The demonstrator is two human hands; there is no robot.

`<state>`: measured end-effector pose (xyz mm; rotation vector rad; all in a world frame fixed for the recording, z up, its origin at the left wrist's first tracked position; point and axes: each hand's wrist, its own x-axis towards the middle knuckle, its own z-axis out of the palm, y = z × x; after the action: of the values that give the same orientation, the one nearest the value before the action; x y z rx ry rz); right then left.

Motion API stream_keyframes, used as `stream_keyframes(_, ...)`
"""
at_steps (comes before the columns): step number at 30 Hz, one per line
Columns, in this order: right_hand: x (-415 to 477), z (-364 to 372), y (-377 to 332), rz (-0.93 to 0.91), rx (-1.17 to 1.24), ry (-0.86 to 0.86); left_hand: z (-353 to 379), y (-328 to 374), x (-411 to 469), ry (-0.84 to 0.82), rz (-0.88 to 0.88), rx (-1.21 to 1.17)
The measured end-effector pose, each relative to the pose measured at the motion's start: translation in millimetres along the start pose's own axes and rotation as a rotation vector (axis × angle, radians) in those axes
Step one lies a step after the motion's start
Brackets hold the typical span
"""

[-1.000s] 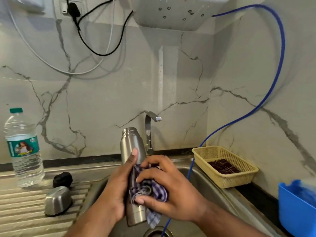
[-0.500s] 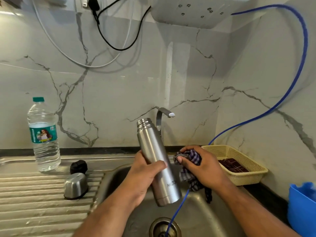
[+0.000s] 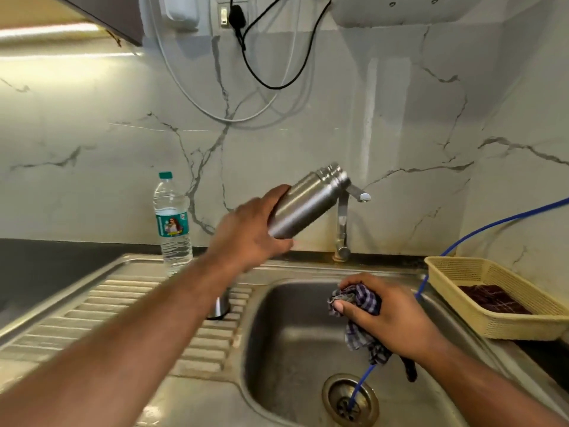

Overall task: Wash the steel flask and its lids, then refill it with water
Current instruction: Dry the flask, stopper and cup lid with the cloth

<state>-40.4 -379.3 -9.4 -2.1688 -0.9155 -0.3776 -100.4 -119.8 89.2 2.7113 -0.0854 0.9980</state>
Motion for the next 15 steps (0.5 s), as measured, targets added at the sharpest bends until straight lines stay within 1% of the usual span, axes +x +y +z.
stream_keyframes(3, 2, 0, -4, 0.004, 0.001, -0.018, -17, -40, 26, -0.074, 0.204, 0.592)
stream_keyframes(4, 2, 2, -4, -0.005, -0.007, -0.025, -18, -53, 34, -0.115, 0.275, 0.739)
stream_keyframes(6, 1, 3, -3, -0.016, -0.010, -0.038, -13, -73, 46, -0.174, 0.403, 0.941)
stream_keyframes(8, 1, 5, 0, -0.017, -0.023, -0.064, -4, -89, 56, -0.209, 0.461, 1.077)
stream_keyframes(13, 4, 12, 6, -0.034, -0.072, -0.131, 25, -110, 69, -0.319, 0.332, 1.248)
stream_keyframes(15, 3, 17, 9, -0.038, -0.084, -0.168, 35, -113, 73, -0.352, 0.307, 1.307)
